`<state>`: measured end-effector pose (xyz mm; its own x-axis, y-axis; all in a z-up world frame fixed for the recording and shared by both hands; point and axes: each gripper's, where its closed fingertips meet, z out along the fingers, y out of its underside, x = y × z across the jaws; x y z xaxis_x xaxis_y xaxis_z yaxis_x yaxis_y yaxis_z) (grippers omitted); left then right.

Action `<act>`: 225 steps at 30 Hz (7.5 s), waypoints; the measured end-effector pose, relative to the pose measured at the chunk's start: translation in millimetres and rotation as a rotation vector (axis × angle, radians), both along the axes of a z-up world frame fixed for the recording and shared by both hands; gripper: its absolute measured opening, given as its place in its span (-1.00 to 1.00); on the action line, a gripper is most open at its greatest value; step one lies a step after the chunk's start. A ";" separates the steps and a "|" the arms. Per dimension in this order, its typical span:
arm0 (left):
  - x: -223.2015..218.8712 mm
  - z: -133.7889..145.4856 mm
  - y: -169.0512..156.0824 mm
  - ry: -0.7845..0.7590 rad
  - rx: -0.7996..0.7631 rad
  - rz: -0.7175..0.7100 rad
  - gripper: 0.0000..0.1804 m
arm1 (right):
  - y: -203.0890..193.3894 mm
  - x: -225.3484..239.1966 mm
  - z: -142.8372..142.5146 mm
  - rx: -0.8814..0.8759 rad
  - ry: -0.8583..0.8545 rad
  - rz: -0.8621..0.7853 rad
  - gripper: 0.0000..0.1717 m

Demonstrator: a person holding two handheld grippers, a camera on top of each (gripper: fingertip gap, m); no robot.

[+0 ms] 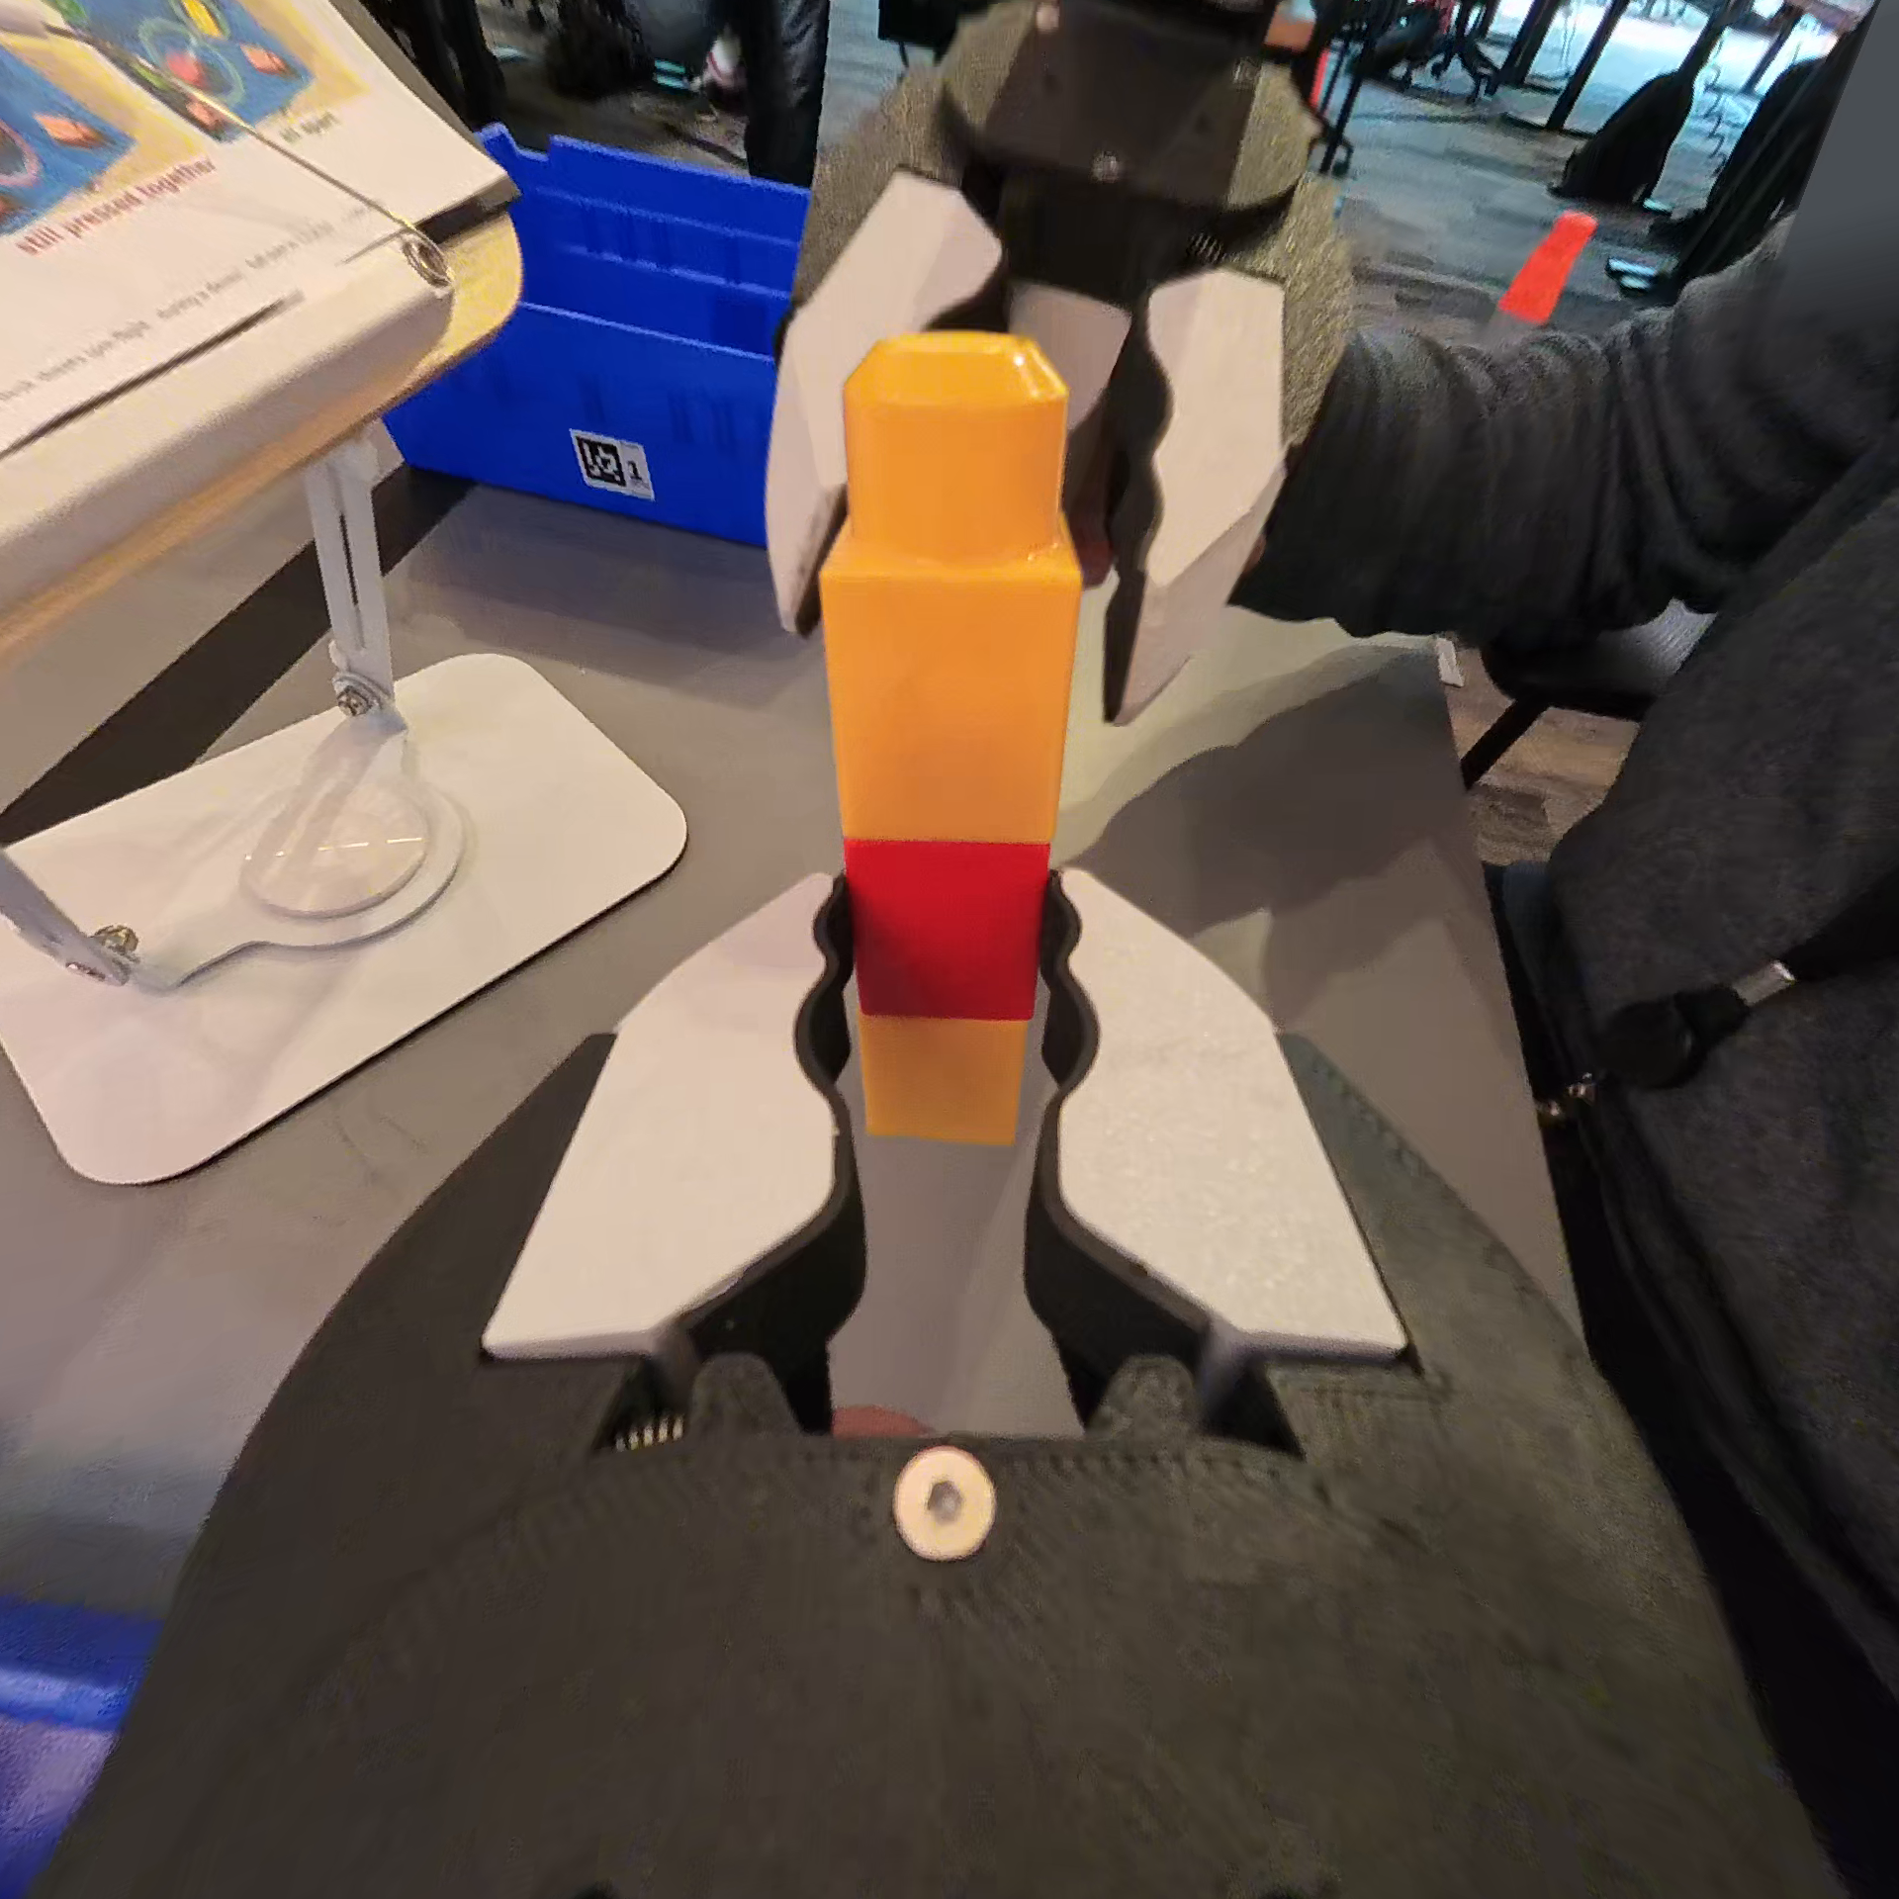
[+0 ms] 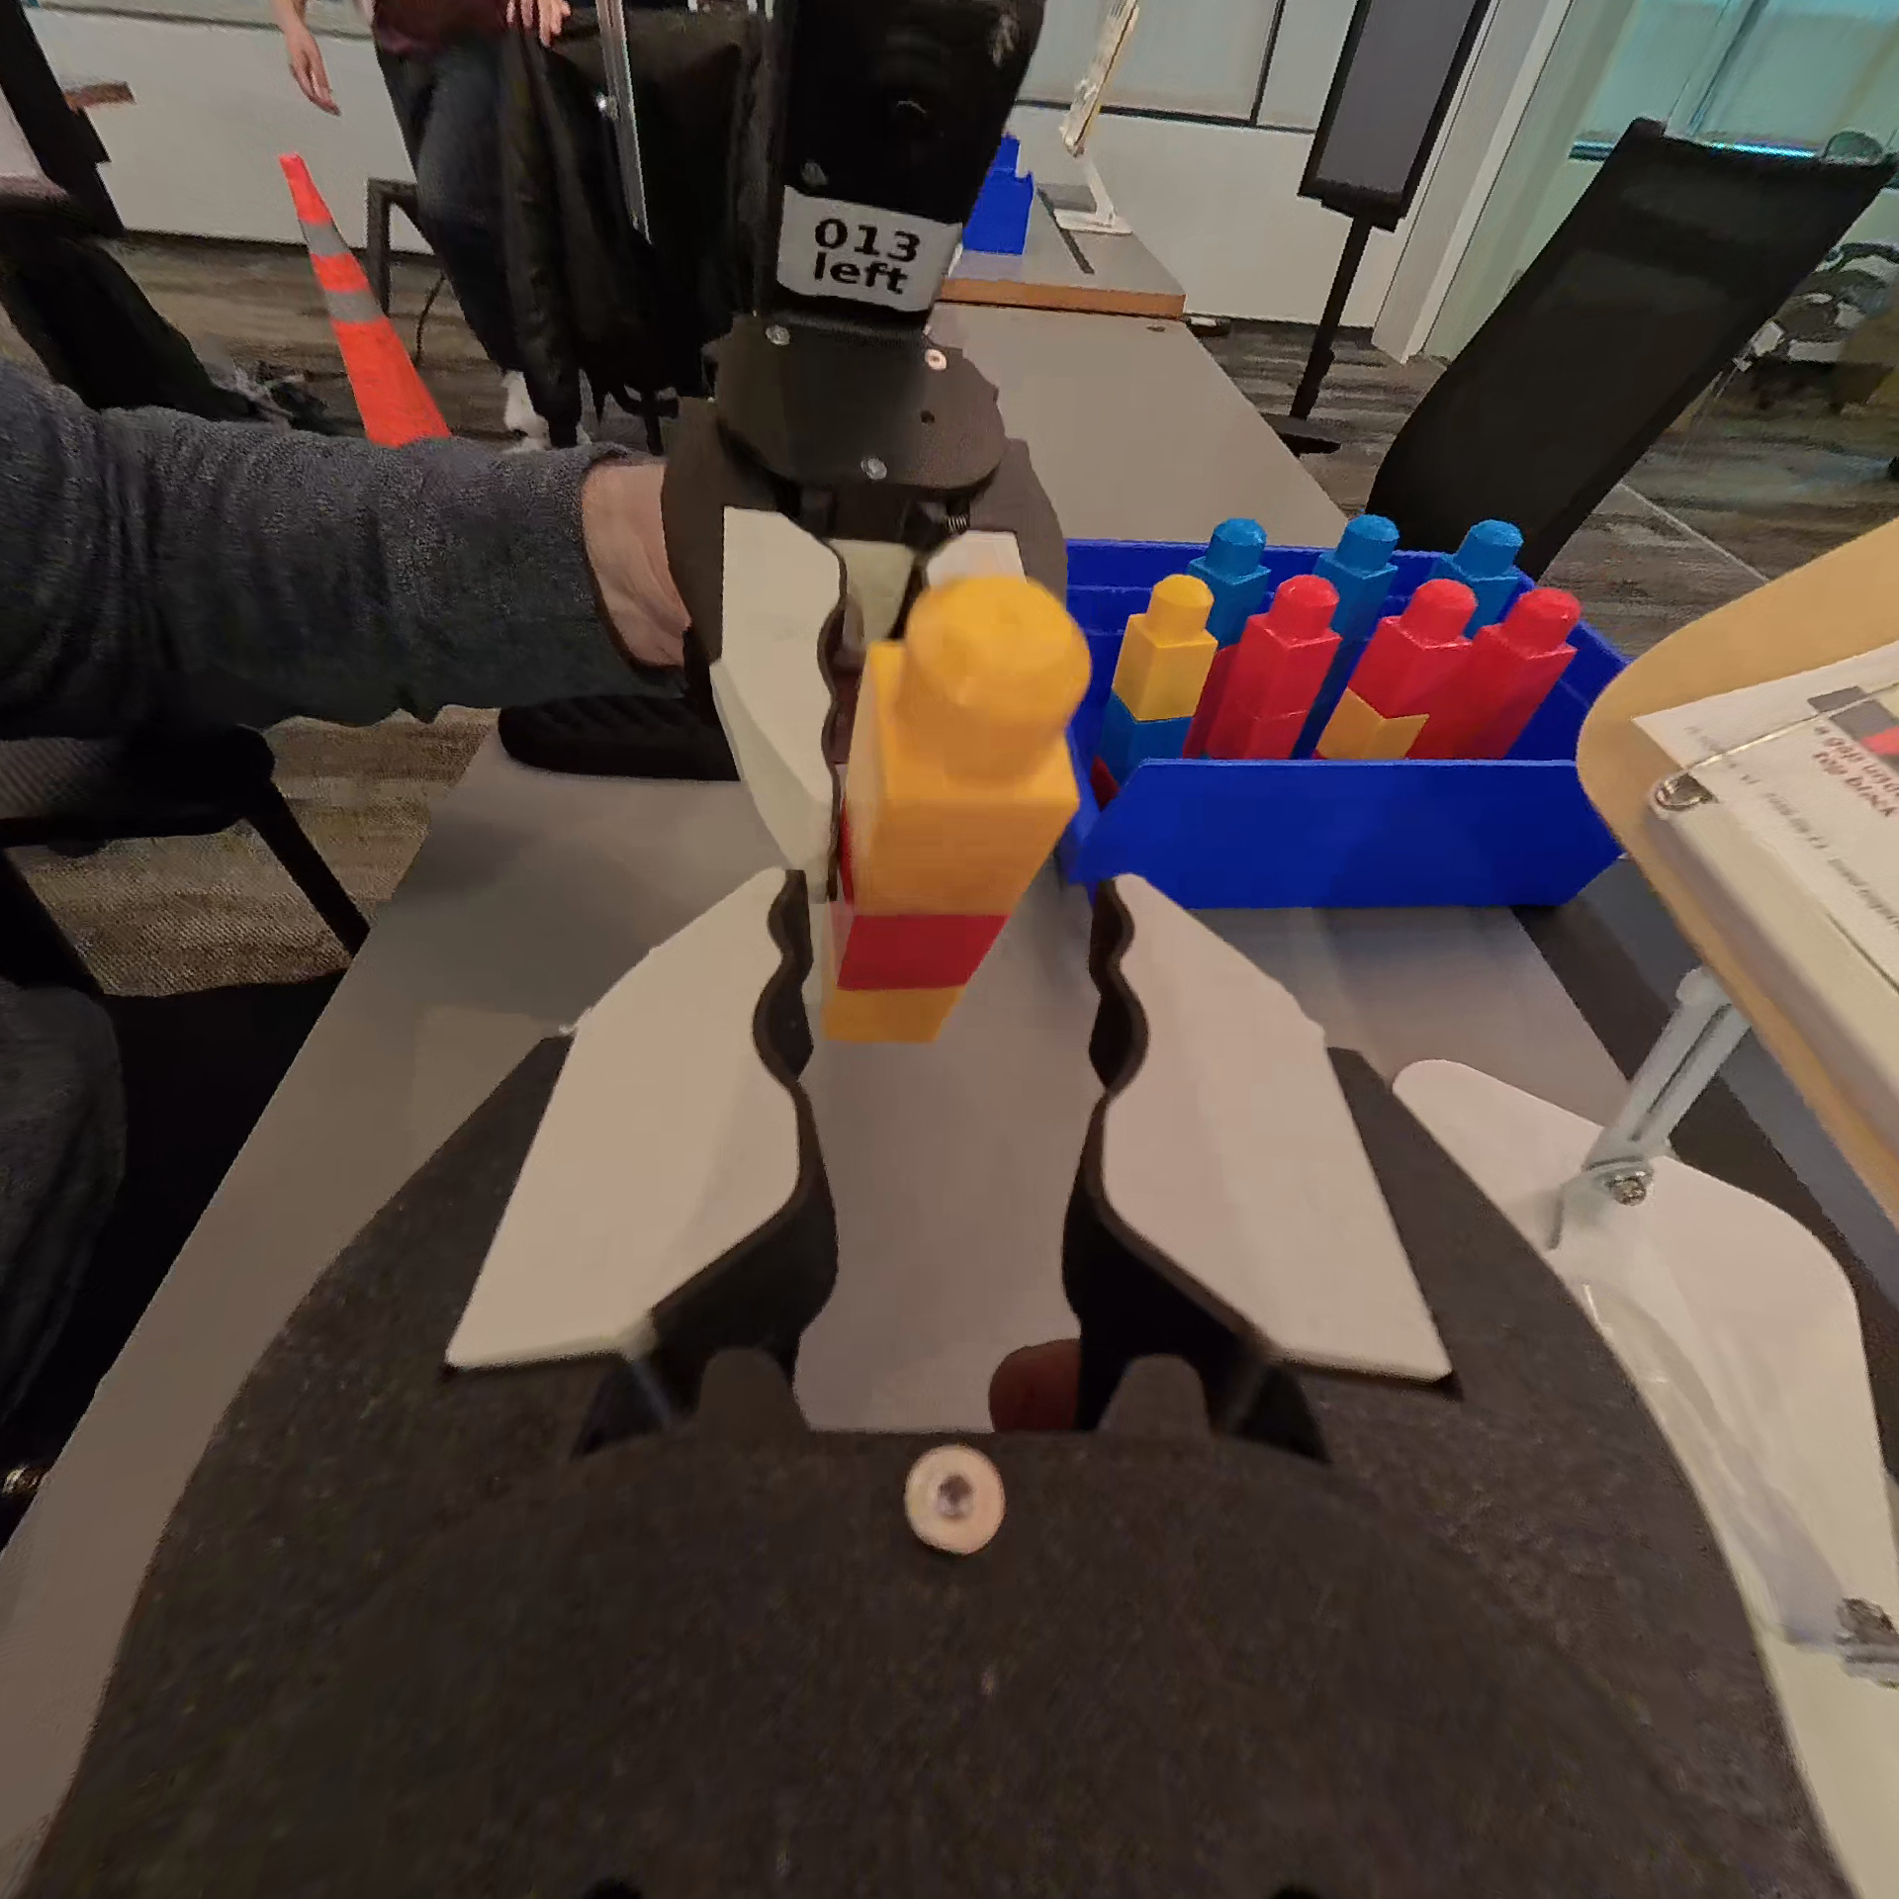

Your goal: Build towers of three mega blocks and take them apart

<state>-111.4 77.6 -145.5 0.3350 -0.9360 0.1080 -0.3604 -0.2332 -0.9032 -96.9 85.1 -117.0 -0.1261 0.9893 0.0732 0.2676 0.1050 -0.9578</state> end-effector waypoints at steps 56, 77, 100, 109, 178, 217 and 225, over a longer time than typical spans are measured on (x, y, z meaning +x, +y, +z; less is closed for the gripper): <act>68.2 14.1 42.9 0.007 0.061 -0.055 -0.60 | 318.4 303.9 -105.6 -0.272 -0.490 -0.978 -0.43; 100.1 3.4 41.8 0.030 0.043 -0.070 -0.60 | 34.1 65.4 3.1 -0.040 -0.186 -0.016 -0.61; 101.7 -28.3 45.4 0.008 -0.035 -0.122 -0.60 | 76.7 125.9 76.8 0.012 0.099 -0.225 -0.65; 104.4 -30.8 72.2 -0.092 -0.021 -0.095 -0.60 | 230.6 294.8 20.7 -0.076 -0.171 -0.872 -0.66; 110.7 -52.6 94.9 -0.145 0.016 0.042 -0.78 | 249.2 307.1 -61.5 0.163 -0.488 -1.056 -0.54; -224.5 -60.3 94.6 0.129 0.038 1.311 -0.59 | 68.0 101.7 -50.3 0.221 -0.221 -0.407 -0.66; -107.5 20.5 67.9 0.216 0.168 0.782 -0.59 | 31.3 47.4 4.9 0.035 -0.036 -0.091 -0.52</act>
